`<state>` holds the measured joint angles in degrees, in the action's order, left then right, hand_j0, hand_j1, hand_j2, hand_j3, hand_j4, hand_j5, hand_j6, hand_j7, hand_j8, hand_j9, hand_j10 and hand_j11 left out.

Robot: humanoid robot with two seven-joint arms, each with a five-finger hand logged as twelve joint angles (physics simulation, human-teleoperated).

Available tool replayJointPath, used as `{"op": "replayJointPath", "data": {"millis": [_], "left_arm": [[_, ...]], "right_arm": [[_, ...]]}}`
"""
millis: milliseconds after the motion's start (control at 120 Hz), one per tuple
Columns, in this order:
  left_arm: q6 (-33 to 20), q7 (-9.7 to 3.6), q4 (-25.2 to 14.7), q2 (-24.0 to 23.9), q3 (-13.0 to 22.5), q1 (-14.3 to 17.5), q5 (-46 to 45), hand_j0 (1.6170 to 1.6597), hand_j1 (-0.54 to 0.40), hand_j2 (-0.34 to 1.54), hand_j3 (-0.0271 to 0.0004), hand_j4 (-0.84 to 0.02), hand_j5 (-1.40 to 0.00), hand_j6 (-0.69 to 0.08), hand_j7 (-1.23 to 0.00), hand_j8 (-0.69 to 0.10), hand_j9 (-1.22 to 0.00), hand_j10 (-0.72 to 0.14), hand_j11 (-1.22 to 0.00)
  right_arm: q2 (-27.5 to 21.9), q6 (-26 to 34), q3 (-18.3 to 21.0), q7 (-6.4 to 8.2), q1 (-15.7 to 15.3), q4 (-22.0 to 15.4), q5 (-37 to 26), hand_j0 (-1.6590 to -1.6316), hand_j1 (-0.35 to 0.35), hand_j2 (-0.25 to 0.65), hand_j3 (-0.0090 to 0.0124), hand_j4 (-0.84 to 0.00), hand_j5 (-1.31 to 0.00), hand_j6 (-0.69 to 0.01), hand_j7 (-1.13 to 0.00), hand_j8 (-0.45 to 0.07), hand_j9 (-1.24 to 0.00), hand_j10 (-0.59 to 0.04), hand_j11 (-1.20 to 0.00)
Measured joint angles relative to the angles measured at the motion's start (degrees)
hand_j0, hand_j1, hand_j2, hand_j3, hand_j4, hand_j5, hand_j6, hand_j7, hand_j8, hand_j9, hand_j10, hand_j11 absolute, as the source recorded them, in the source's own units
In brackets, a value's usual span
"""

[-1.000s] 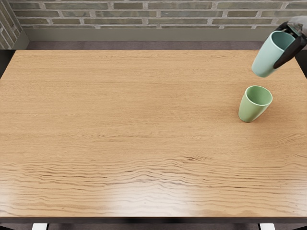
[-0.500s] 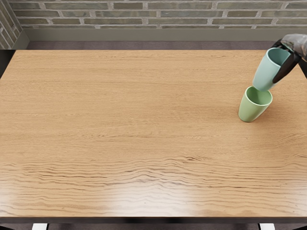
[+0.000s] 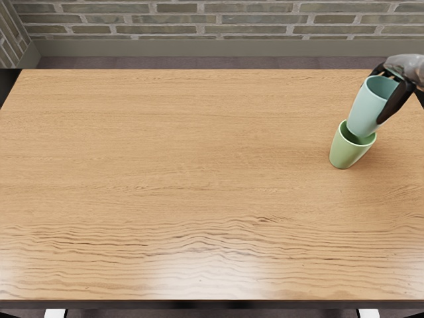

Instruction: Pick up cup and place in cup with right hand

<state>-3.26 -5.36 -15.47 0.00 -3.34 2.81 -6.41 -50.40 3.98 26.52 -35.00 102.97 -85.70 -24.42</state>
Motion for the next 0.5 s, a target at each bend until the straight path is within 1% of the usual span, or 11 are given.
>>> {"op": "replayJointPath", "data": {"millis": [158, 200, 208, 233, 308, 400, 425, 450, 500], "left_arm": [[0.0, 0.00, 0.0, 0.0, 0.0, 0.0, 0.0, 1.6581, 0.344, 0.00, -0.0001, -0.004, -0.01, -0.004, -0.01, -0.004, -0.01, -0.004, -0.01], [0.0, 0.00, 0.0, 0.0, 0.0, 0.0, 0.0, 1.6581, 0.344, 0.00, -0.0001, -0.004, -0.01, -0.004, -0.01, -0.004, -0.01, -0.004, -0.01], [0.0, 0.00, 0.0, 0.0, 0.0, 0.0, 0.0, 1.6581, 0.344, 0.00, -0.0001, -0.004, -0.01, -0.004, -0.01, -0.004, -0.01, -0.004, -0.01], [0.0, 0.00, 0.0, 0.0, 0.0, 0.0, 0.0, 1.6581, 0.344, 0.00, -0.0001, -0.004, -0.01, -0.004, -0.01, -0.004, -0.01, -0.004, -0.01], [0.0, 0.00, 0.0, 0.0, 0.0, 0.0, 0.0, 1.6581, 0.344, 0.00, -0.0001, -0.004, -0.01, -0.004, -0.01, -0.004, -0.01, -0.004, -0.01], [0.0, 0.00, 0.0, 0.0, 0.0, 0.0, 0.0, 1.6581, 0.344, 0.00, -0.0001, -0.004, -0.01, -0.004, -0.01, -0.004, -0.01, -0.004, -0.01], [0.0, 0.00, 0.0, 0.0, 0.0, 0.0, 0.0, 1.6581, 0.344, 0.00, -0.0001, -0.004, -0.01, -0.004, -0.01, -0.004, -0.01, -0.004, -0.01], [0.0, 0.00, 0.0, 0.0, 0.0, 0.0, 0.0, 1.6581, 0.344, 0.00, -0.0001, -0.004, -0.01, -0.004, -0.01, -0.004, -0.01, -0.004, -0.01], [0.0, 0.00, 0.0, 0.0, 0.0, 0.0, 0.0, 1.6581, 0.344, 0.00, -0.0001, -0.004, -0.01, -0.004, -0.01, -0.004, -0.01, -0.004, -0.01]], "right_arm": [[-0.1, -0.9, -0.1, 0.00, 0.1, -0.2, 0.0, -1.6530, 0.147, 0.017, 0.0010, -0.277, -0.87, -0.158, -0.80, -0.160, -0.86, -0.372, -0.86], [0.0, -0.9, 0.0, 0.00, 0.0, -0.2, 0.0, -1.6529, 0.139, -0.002, 0.0009, -0.276, -0.86, -0.158, -0.79, -0.159, -0.84, -0.369, -0.84], [0.0, -0.9, 0.0, 0.00, 0.0, -0.1, 0.0, -1.6530, 0.132, -0.005, -0.0001, -0.279, -0.84, -0.164, -0.78, -0.166, -0.83, -0.368, -0.83], [0.1, -0.8, 0.0, 0.00, 0.0, 0.0, 0.0, -1.6536, 0.100, -0.008, 0.0000, -0.266, -0.77, -0.164, -0.71, -0.166, -0.76, -0.344, -0.76], [0.1, -0.6, 0.0, 0.00, -0.2, 0.1, -0.1, -1.6550, -0.029, -0.007, 0.0000, -0.193, -0.54, -0.123, -0.50, -0.124, -0.54, -0.248, -0.54], [0.0, -0.7, -0.5, 0.00, -0.4, 0.3, 0.1, -1.6561, -0.135, -0.005, 0.0000, -0.133, -0.36, -0.090, -0.33, -0.090, -0.35, -0.168, -0.35], [0.0, -1.0, -1.7, 0.00, -0.6, 0.4, 0.1, -1.6563, -0.156, -0.005, 0.0000, -0.121, -0.32, -0.083, -0.30, -0.083, -0.32, -0.152, -0.32], [0.0, -1.5, -3.7, 0.00, -1.5, 0.8, 0.2, -1.6565, -0.176, -0.005, 0.0000, -0.110, -0.29, -0.076, -0.27, -0.076, -0.28, -0.137, -0.28], [0.1, -3.6, -9.5, 0.00, -4.4, 1.5, 0.2, -1.6568, -0.208, -0.004, 0.0000, -0.092, -0.23, -0.066, -0.22, -0.066, -0.23, -0.113, -0.23]]}}
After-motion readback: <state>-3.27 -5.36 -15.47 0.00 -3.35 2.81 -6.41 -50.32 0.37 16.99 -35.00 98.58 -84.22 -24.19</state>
